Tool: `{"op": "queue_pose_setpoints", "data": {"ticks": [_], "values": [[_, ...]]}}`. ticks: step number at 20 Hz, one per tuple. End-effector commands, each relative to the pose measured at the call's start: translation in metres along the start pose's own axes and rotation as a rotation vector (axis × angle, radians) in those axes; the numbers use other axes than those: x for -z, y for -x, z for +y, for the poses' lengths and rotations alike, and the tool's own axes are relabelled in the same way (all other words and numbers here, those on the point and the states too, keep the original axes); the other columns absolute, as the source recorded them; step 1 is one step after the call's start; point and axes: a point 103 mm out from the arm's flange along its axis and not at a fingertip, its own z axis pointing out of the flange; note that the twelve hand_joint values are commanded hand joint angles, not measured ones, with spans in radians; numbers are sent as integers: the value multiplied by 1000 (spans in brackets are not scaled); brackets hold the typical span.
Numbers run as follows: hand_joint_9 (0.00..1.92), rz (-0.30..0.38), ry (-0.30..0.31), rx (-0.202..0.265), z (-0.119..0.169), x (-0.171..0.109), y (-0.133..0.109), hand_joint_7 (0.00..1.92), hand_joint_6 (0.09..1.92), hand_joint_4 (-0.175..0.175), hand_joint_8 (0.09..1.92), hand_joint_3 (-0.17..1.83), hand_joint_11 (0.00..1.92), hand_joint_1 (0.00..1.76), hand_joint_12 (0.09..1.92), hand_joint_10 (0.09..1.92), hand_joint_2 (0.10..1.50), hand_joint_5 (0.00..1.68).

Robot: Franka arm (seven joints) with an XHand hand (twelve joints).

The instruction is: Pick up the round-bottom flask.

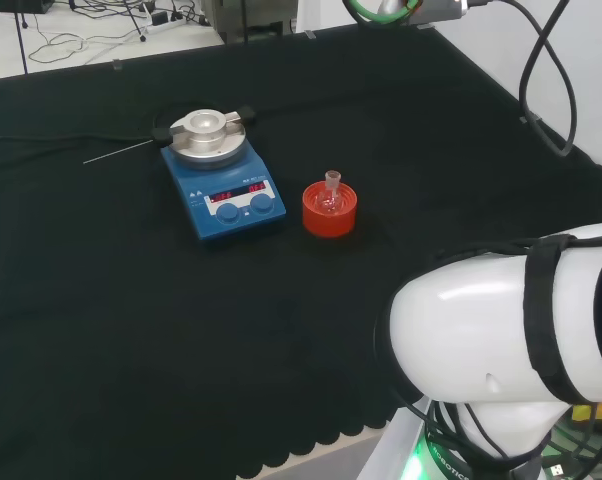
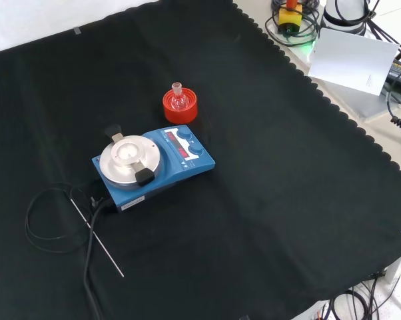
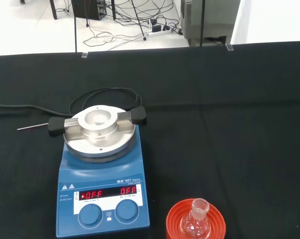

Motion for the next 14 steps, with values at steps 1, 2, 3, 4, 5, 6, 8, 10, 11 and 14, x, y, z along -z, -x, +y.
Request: {"op": "queue_pose_setpoints", "data": {"ticks": [1, 2, 3, 4, 5, 6, 8, 10, 11, 14], "values": [[437, -11, 10, 1, 0, 0, -1, 281, 408, -51, 662, 468, 299, 330, 1248, 668, 1114, 376], [296, -8, 10, 0, 0, 0, 0, 154, 376, -43, 617, 405, 145, 233, 1300, 675, 1182, 374], [223, -9, 9, 0, 0, 0, -1, 90, 356, -39, 596, 367, 68, 183, 1328, 684, 1220, 374], [187, -12, 12, 0, 0, 0, -1, 58, 346, -37, 586, 346, 31, 158, 1341, 690, 1239, 375], [170, -13, 11, -1, 1, 0, 0, 44, 340, -36, 582, 335, 13, 147, 1348, 694, 1249, 376], [162, -11, 10, -3, 1, -1, 0, 37, 338, -36, 580, 330, 5, 141, 1351, 696, 1254, 377], [156, -11, 7, -9, 2, -3, 1, 32, 336, -36, 579, 325, 0, 138, 1353, 697, 1259, 380], [155, -12, 1, -15, 4, -7, 3, 31, 337, -36, 579, 323, 0, 137, 1353, 698, 1260, 383], [155, -12, -2, -19, 5, -10, 3, 30, 337, -36, 579, 322, 0, 137, 1353, 699, 1261, 385], [154, -12, -15, -35, 7, -24, 6, 31, 337, -36, 579, 320, 0, 138, 1352, 700, 1263, 389]]}}
